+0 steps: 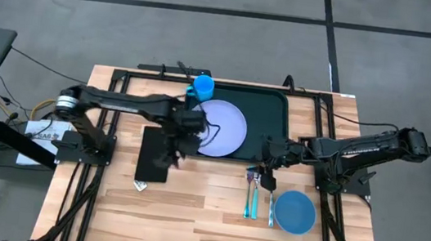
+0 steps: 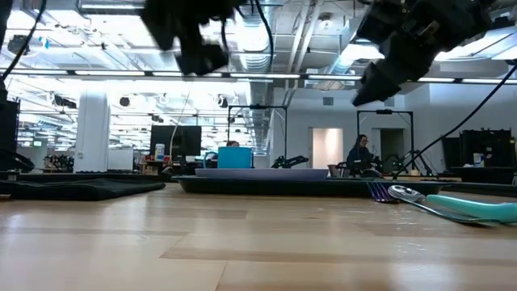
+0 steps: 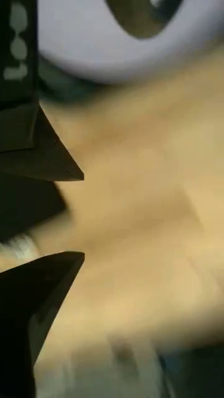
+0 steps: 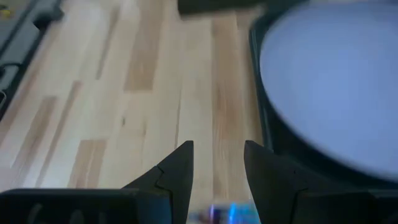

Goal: Set up tray
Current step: Put the blue bowl on top of the purple plate

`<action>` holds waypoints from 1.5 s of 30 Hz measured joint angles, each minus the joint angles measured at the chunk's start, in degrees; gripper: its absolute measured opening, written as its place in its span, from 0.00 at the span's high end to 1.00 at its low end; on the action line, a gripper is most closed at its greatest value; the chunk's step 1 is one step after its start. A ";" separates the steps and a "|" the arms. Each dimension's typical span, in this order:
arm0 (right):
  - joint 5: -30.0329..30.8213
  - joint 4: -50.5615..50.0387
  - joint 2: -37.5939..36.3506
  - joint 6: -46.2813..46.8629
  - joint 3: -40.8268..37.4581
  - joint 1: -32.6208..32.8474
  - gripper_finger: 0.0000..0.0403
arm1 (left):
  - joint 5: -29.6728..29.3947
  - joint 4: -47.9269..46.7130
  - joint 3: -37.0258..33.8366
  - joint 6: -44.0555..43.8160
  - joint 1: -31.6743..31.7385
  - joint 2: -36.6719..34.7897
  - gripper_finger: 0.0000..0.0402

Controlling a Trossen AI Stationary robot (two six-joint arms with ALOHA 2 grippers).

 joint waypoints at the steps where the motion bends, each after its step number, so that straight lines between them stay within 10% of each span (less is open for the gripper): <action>1: 0.00 -3.79 0.00 1.64 1.26 -0.13 0.67 | 4.87 1.72 -1.12 0.00 0.11 -2.03 0.54; 5: 0.00 -18.01 0.00 7.39 6.31 -0.58 0.67 | 10.67 12.75 -9.45 -2.02 0.18 -11.50 0.54; 11: -0.12 -33.64 0.00 10.99 12.20 0.10 0.67 | 2.48 35.58 -29.34 -15.21 -0.74 -29.00 0.54; 22: -1.74 -54.71 -0.02 16.24 12.46 5.65 0.67 | -43.12 54.03 -54.60 -43.89 -9.21 -58.90 0.54; 45: 2.97 -50.96 0.02 51.32 6.53 33.52 0.67 | -49.15 54.10 -55.07 -41.57 -14.31 -58.22 0.54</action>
